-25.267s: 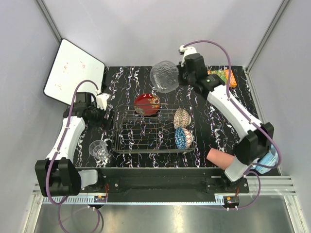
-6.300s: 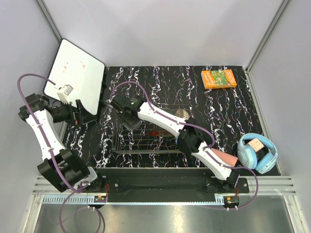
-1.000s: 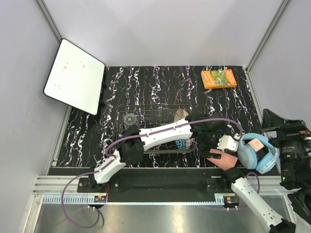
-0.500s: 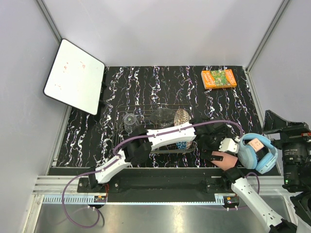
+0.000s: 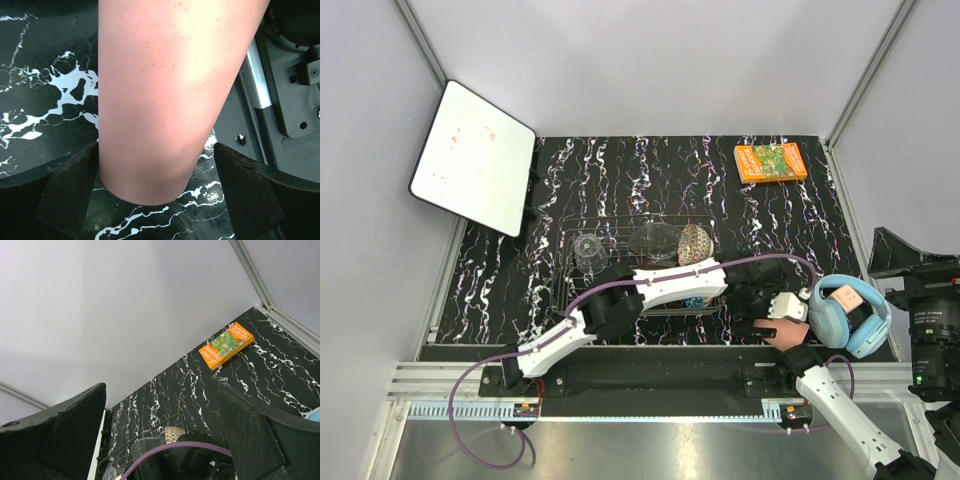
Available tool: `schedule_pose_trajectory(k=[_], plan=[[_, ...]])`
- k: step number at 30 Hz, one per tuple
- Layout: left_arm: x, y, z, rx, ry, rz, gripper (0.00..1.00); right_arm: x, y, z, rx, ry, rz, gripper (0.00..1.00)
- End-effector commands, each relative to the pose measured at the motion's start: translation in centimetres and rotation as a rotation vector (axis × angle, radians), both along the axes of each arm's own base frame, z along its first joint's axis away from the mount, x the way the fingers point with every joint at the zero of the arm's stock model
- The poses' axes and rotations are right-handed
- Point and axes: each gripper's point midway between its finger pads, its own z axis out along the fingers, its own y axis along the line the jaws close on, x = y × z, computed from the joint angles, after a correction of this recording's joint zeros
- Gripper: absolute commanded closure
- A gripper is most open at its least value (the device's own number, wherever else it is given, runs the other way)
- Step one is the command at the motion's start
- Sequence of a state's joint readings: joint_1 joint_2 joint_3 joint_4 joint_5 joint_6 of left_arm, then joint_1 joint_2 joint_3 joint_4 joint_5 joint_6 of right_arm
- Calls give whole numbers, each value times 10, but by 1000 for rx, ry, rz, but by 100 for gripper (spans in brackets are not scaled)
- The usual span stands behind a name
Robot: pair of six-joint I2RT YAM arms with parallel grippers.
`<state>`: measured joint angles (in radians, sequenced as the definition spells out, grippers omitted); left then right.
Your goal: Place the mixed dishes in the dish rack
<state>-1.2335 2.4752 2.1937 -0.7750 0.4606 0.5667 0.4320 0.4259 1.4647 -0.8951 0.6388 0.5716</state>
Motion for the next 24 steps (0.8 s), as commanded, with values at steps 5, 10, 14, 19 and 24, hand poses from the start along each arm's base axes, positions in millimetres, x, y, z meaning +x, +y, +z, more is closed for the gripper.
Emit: schedule_pose_trajectory(k=[5,10,14,19,24], plan=[[4,-6,4,-35,6,27,8,3,-1,-1,-13,26,-11,0],[12,-3,16,-50,11,65,24,6,3,-6,-16,42,5,0],[22,-3,28,-72,12,97,44,8,5,-12,-15,55,10,0],[27,0,46,-93,15,118,49,11,7,-17,-22,75,16,0],[33,18,84,-105,9,148,65,22,15,-24,-39,110,31,0]])
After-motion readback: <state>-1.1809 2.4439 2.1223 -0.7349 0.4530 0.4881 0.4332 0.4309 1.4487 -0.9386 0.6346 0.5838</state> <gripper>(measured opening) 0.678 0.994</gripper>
